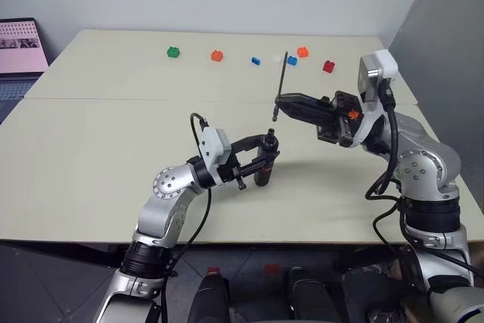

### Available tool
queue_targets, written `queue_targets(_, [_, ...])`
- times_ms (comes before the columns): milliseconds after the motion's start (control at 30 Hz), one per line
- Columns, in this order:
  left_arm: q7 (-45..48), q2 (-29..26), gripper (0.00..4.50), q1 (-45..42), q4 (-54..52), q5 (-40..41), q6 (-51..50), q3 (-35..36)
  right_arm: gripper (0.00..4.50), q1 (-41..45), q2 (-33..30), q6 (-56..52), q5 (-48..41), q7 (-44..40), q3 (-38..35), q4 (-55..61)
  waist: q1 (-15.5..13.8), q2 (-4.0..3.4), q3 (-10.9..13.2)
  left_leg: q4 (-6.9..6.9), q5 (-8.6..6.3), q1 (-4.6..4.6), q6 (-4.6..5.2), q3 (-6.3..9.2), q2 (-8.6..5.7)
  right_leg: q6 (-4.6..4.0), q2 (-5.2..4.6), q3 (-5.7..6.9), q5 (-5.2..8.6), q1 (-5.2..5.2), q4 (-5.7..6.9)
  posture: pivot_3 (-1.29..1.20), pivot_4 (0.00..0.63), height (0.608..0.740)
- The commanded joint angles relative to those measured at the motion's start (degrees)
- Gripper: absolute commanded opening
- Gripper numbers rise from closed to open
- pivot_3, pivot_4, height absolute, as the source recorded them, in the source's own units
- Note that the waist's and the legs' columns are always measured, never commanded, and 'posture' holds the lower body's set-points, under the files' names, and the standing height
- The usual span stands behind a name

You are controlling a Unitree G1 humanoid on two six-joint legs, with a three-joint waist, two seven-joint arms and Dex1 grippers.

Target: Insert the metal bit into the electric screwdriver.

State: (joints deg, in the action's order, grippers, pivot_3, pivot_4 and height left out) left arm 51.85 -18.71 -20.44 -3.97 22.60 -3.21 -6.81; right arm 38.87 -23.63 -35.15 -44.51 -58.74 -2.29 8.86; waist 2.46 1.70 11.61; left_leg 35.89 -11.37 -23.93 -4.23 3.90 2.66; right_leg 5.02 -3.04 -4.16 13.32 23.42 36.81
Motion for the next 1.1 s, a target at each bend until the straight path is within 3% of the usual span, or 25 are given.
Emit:
queue_targets(33, [-0.55,-1.24,1.62,0.38,0.17,-0.94,-0.45,0.97,0.0,1.61,-0.02,3.34,1.58,-2.38,0.47,-1.93,0.08,0.0,0.0,0.0,0.0,0.0,0.0,0.0,0.0,0.0,0.0,0.0,0.0,0.0,0.0,0.0,0.15,0.74])
queue_targets(1100, [-0.34,-1.41,1.62,-0.75,2.18,-1.45,0.39,1.06,0.0,-0.57,-0.95,6.73,5.61,-4.17,2.47,-3.07,0.8,0.0,0.0,-0.01,0.0,0.0,0.0,0.0,0.0,0.0,0.0,0.0,0.0,0.0,0.0,0.0,0.15,0.74])
